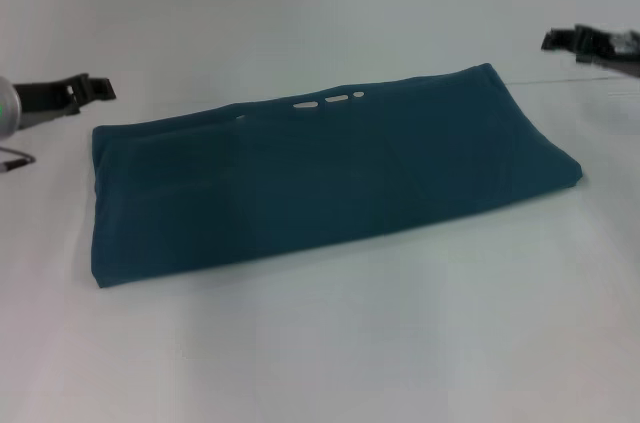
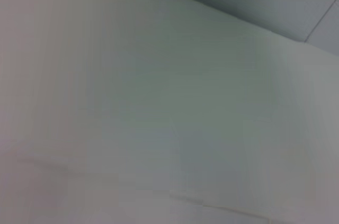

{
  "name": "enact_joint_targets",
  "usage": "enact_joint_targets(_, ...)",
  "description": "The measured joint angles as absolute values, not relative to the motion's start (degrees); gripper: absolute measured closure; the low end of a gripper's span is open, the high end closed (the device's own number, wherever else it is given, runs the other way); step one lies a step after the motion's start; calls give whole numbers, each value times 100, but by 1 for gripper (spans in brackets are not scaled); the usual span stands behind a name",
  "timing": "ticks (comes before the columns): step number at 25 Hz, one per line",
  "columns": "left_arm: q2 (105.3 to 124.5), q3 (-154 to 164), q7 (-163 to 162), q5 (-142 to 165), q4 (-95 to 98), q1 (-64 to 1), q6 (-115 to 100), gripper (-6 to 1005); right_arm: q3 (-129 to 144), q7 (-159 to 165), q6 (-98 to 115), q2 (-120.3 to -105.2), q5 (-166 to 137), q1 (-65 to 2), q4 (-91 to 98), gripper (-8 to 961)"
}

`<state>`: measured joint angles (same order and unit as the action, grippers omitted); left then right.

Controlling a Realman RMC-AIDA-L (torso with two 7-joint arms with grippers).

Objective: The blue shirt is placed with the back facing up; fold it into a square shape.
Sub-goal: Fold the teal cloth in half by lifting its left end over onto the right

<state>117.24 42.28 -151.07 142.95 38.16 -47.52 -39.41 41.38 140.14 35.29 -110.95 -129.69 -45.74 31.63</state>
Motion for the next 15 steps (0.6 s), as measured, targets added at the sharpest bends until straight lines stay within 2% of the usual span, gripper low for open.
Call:
enact_joint_targets(2, 11789, 4229, -15102, 14071, 4066, -4572, -4232, 455, 4122, 13822, 4196, -11134, -12461, -4182, 3515, 359)
enact_joint_targets(6, 11977, 4239, -14906, 13096, 4753, -3957, -5126, 455, 3998, 13285, 5727, -11139, -11216, -3385, 3912, 363)
enact_joint_targets(9, 12016, 4228, -14773, 12236, 4854, -3484, -5865, 455, 3837, 12936, 6732, -11103, -10572, -2904, 3890, 365)
enact_joint_targets(15, 12152, 4007, -14646, 11359, 4744, -2883, -6548, 455, 3353, 12517, 8100, -11182, -10312, -2356, 3849, 370)
